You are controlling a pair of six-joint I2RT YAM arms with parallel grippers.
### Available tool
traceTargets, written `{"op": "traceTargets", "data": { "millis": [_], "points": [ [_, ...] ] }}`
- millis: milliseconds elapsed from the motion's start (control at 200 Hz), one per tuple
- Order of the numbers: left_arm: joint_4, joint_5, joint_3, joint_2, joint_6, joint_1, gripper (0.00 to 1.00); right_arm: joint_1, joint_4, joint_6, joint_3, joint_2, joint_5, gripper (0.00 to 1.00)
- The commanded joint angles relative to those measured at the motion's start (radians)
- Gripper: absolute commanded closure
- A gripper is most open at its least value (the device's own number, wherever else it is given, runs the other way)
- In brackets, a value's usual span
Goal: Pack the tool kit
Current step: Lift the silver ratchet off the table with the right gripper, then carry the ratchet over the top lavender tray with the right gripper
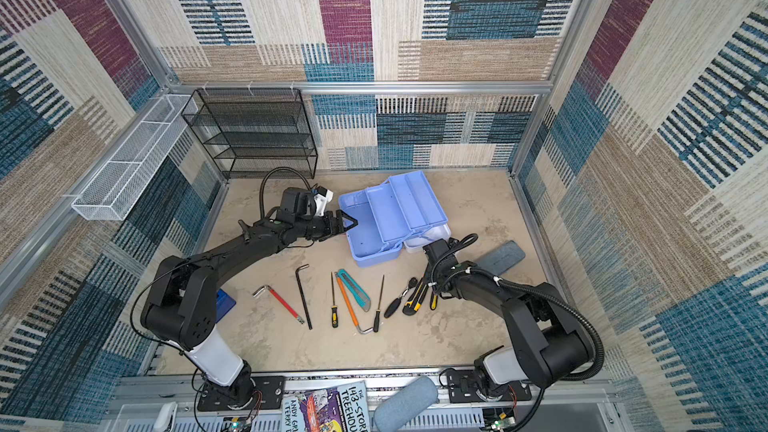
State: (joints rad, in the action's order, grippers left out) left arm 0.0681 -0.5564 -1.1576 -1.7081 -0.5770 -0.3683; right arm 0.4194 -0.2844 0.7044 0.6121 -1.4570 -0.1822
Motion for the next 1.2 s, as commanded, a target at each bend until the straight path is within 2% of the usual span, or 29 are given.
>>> {"op": "traceTargets", "data": {
  "millis": [0,140,316,716,962,1197],
  "points": [
    [-0.005,-0.014,-0.011,-0.002,0.0,0.003,0.17,-0.009,-0.095,-0.044,-0.012,-0.041,0.132,0.82],
    [0.012,-0.009,-0.01,0.002,0.005,0.004,0.18,-0.039,-0.051,-0.073,-0.016,-0.028,0.147,0.85],
    [0.101,0.054,-0.025,0.029,0.089,0.003,0.19,-0.059,-0.052,-0.09,-0.023,0.019,0.129,0.9],
    [0.183,0.132,-0.031,0.059,0.153,-0.019,0.19,-0.149,-0.015,-0.144,-0.036,0.13,0.153,0.9],
    [0.235,0.172,-0.032,0.077,0.226,-0.06,0.19,-0.256,0.002,-0.239,-0.011,0.231,0.216,0.9],
    [0.288,0.207,-0.052,0.075,0.296,-0.118,0.19,-0.359,-0.002,-0.361,0.074,0.245,0.304,0.9]
  ]
}}
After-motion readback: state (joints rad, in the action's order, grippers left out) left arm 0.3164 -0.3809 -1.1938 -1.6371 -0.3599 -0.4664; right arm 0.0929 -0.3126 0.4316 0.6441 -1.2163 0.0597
